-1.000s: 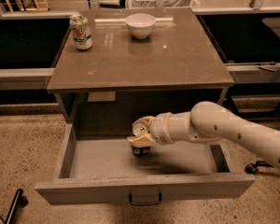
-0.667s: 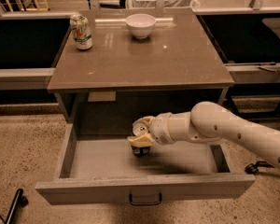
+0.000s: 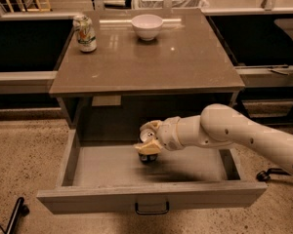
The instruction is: Place pepsi can into top drawer
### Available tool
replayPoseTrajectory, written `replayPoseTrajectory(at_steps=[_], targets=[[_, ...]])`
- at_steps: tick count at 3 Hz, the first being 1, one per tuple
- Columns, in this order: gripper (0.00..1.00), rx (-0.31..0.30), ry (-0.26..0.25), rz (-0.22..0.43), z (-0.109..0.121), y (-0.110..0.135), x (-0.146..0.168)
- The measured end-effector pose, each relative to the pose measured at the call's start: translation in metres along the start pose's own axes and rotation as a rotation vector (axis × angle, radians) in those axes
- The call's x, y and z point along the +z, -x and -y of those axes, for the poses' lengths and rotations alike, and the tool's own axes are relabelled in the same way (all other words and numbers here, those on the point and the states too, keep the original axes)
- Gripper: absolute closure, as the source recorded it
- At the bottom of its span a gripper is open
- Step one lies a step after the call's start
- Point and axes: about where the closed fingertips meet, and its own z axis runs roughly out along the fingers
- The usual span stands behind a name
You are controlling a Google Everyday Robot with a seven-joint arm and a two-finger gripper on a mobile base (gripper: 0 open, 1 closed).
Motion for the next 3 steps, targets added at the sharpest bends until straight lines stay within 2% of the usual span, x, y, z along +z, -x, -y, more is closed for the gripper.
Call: replayPoseTrajectory(at_steps=[1,2,3], targets=[[0.00,-0.004,0.003,0.000,-0.001,0.001,0.000],[0.00,-0.004,0.003,0.000,-0.001,0.001,0.000],[0.00,-0.044,0.023,0.001,-0.011,0.007,-0.019]])
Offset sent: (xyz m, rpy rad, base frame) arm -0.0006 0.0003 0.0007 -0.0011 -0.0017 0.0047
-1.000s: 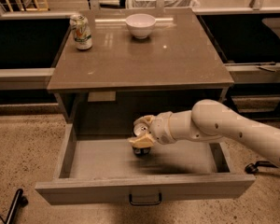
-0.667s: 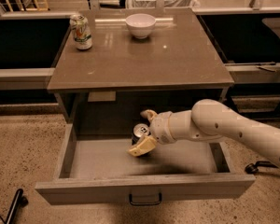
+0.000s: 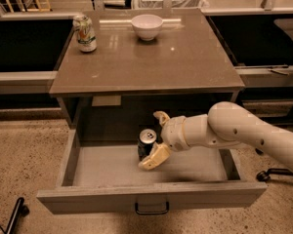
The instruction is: Place pepsi can into top drawer
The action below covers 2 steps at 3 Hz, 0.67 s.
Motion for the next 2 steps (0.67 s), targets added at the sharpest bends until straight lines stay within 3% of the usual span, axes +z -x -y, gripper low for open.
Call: replayPoseTrajectory(at_steps=[1,2], targets=[[0.00,-0.107,-0.021,-0.004,-0.0218,0.0154,-0.0345],[0.00,-0.117,-0.038,-0.006,-0.0208,0.0134,-0.0429]])
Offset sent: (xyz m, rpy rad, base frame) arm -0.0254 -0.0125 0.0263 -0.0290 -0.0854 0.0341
